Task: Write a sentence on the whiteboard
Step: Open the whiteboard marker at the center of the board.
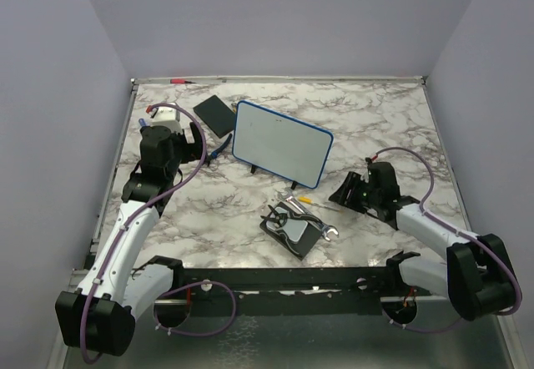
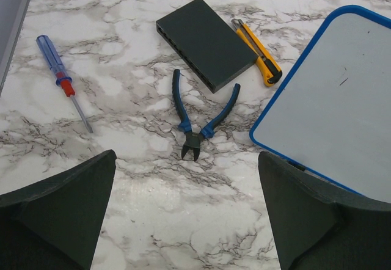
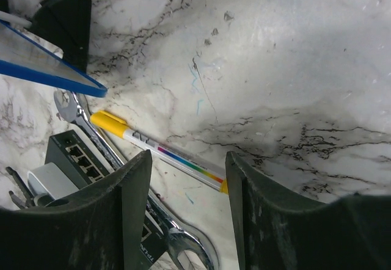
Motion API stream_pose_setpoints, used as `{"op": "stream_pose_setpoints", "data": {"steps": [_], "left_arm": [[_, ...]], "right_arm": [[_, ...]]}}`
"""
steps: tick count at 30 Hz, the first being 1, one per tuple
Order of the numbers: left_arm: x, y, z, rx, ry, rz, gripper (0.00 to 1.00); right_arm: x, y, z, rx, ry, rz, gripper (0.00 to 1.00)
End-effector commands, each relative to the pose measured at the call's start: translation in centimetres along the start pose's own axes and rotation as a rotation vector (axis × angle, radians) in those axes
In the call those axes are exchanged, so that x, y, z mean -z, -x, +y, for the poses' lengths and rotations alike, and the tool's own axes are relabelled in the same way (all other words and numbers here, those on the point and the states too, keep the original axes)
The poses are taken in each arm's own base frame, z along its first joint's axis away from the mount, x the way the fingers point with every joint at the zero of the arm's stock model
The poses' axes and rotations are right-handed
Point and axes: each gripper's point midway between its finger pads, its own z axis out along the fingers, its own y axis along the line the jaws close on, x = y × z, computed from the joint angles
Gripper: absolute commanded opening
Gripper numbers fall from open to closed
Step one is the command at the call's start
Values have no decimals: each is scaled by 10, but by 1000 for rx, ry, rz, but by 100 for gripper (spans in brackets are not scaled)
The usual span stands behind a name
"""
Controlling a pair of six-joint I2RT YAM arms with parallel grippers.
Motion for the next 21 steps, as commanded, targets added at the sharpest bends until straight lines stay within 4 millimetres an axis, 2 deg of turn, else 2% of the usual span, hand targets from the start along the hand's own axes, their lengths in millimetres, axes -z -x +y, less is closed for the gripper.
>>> {"op": "stream_pose_setpoints", "data": {"steps": [1,11,21], "left_arm": [[2,1,-7,-11,-35,-16,99],[1,-1,-9,-13,-45,-9,99],[0,-3,-11,-15,-53,1,99]], "right_arm": [[-3,-20,-2,-4,6,47,55],[2,-53,7,24,0,126,54],[7,-66,-14,95,-160,142,56]]}}
